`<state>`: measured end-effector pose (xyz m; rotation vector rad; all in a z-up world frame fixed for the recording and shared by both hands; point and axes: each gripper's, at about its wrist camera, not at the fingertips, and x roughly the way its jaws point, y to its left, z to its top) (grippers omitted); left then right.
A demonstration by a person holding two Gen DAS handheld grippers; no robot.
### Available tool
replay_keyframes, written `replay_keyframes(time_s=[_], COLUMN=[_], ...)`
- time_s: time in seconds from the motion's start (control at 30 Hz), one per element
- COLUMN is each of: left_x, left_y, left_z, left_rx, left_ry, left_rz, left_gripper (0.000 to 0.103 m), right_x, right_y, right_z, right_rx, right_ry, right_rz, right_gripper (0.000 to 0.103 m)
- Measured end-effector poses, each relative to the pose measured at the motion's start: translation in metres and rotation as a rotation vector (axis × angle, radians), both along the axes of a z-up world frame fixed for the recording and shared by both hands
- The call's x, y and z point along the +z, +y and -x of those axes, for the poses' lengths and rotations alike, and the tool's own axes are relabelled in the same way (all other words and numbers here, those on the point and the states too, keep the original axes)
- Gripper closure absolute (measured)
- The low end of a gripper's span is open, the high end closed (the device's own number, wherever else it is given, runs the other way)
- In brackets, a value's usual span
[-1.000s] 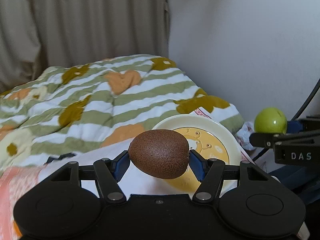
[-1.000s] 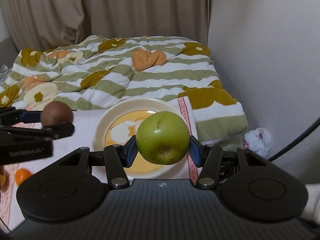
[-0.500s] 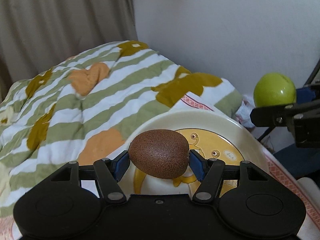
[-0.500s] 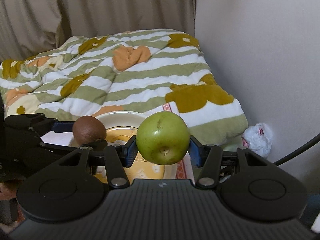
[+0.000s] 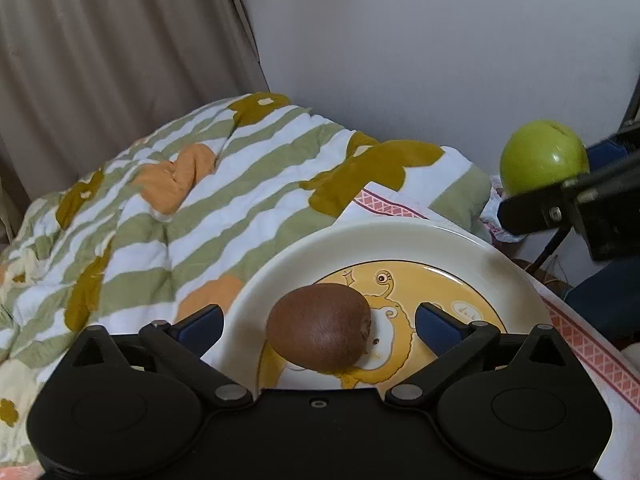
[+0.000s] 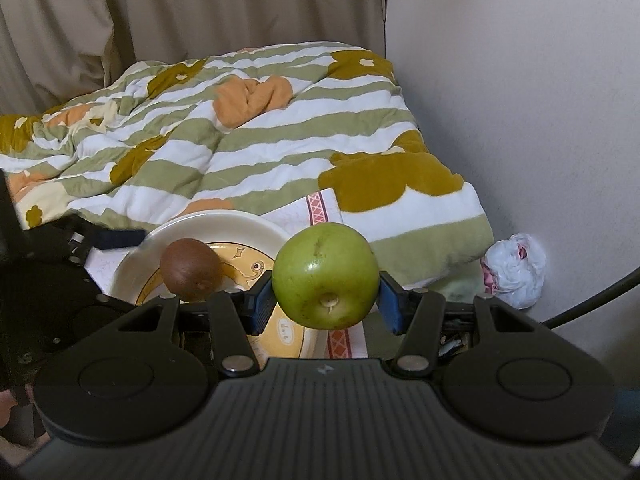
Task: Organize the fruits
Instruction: 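Carry the kiwi and green apple to the white bowl and lower them in, then open both tools to release the fruits in the bowl and withdraw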
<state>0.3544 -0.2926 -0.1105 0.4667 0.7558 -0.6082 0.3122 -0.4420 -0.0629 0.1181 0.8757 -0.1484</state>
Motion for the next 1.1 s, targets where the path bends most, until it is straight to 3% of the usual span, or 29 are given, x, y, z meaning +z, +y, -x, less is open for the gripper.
replay_keyframes(time_s=[0.37,0.73,1.1], left_x=[0.023,0.032,0.032], left_y=[0.039,0.071,0.088], left_z=[0.002,0.016,0.028], left_rx=[0.114,0.232,0.290], left_ry=[0.046,0.091,0.119], left_rz=[0.019,0.044,0.070], left_gripper=[0.000,0.000,0.000], right_x=[0.005,-0.027,-0.052], right_y=[0.010,0.039,0.051], right_z=[-0.008,-0.038,-0.047], right_rx=[0.100,0.237,0.287], right_ry=[0.007,0.052,0.069], right_rz=[0.003,0.016,0.084], right_gripper=[0.034,0.034,0.034])
